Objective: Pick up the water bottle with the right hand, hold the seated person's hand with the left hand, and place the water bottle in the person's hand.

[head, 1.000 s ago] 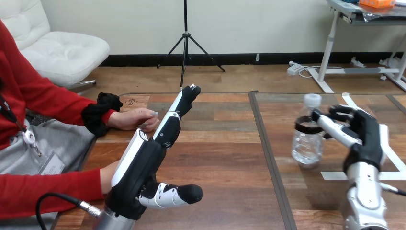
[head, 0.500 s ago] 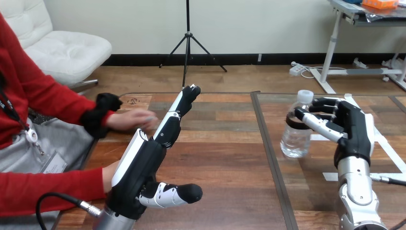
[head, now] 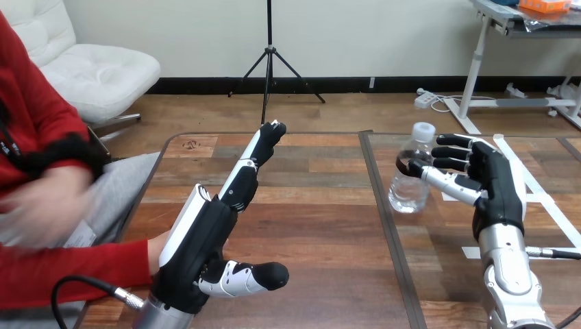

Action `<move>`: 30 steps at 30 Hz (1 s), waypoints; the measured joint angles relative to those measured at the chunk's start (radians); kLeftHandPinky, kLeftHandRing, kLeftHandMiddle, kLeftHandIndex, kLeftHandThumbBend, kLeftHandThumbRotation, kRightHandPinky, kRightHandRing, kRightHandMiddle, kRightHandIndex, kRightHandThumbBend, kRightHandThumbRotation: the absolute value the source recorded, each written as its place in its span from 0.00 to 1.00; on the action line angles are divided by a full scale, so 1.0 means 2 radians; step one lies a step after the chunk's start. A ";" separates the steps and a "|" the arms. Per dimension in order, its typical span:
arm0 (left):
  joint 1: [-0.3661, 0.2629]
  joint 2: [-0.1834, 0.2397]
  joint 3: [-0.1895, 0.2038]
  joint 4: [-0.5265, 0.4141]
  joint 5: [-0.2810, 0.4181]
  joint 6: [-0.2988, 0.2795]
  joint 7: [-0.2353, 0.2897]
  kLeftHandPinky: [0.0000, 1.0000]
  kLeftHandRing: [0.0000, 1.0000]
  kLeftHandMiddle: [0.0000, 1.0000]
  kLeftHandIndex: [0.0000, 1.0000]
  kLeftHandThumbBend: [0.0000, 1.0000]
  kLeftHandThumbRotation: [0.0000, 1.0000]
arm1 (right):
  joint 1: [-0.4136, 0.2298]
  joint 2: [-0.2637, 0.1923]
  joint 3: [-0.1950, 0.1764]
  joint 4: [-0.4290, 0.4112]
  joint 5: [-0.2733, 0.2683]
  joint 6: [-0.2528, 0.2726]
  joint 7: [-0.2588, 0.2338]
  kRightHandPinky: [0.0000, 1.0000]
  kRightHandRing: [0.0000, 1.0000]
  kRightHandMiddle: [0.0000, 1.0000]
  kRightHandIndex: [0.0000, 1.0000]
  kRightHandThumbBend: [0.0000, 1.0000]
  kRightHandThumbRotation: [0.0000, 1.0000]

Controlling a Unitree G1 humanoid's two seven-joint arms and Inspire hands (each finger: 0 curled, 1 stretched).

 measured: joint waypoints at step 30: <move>-0.001 0.000 0.000 0.000 -0.001 0.004 -0.007 1.00 1.00 1.00 1.00 1.00 0.78 | 0.016 -0.015 0.006 0.000 -0.014 0.004 0.026 0.95 0.99 0.98 1.00 1.00 0.39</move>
